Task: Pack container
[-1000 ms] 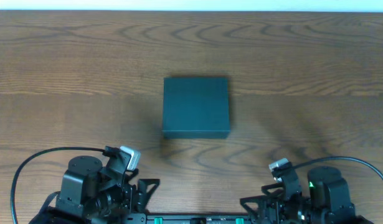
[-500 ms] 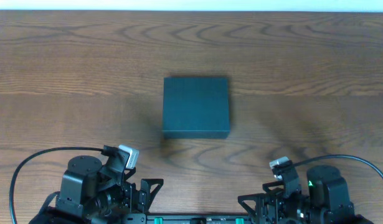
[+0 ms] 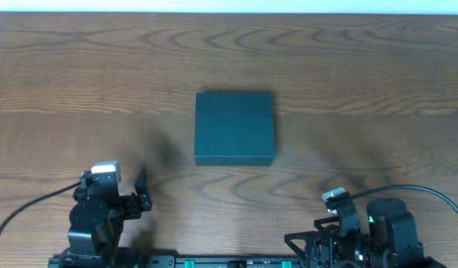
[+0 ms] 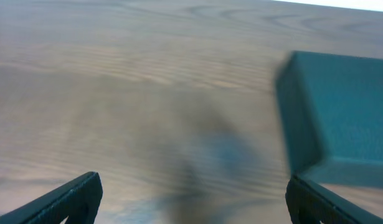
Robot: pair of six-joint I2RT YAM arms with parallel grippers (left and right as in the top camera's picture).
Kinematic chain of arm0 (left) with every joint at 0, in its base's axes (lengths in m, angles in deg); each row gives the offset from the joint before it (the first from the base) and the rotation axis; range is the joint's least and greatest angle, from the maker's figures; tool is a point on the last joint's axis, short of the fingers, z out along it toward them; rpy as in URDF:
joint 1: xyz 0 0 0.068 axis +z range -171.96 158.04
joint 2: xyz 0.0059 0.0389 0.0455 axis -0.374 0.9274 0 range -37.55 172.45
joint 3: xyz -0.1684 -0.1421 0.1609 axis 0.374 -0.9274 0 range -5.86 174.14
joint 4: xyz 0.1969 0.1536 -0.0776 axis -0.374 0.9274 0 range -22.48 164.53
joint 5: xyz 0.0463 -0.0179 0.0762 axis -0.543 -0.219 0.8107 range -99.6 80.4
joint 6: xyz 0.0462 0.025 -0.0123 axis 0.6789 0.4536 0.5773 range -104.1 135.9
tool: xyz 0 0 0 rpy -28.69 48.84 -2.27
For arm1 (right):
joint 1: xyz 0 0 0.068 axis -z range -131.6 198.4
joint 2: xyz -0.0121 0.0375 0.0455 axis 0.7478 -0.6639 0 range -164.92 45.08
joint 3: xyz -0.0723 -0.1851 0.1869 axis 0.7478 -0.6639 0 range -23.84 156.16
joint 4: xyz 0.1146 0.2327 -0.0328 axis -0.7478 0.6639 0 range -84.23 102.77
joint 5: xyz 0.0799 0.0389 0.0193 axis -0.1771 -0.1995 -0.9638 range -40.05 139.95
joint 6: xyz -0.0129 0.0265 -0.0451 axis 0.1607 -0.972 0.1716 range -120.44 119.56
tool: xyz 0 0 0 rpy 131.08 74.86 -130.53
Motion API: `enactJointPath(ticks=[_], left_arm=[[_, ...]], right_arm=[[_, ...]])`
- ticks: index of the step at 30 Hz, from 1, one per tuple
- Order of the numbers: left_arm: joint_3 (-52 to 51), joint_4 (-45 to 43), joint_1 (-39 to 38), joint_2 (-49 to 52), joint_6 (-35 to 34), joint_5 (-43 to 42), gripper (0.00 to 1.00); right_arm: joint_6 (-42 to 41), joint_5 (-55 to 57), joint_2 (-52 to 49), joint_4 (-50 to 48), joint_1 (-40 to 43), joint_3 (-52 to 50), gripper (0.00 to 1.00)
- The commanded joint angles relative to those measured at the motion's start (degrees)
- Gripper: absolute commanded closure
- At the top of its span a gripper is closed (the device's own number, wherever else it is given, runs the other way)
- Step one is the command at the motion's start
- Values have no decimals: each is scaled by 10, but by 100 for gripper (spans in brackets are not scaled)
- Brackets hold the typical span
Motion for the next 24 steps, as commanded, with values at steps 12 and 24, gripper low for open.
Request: enactJointPath(ticks=[12, 24], left_arm=[[-138, -64, 85, -105, 7, 25, 5], [-178, -101, 84, -105, 29, 23, 5]], right_arm=[[-8, 2, 3, -1, -4, -3, 1], [-8, 2, 3, 0, -4, -3, 1]])
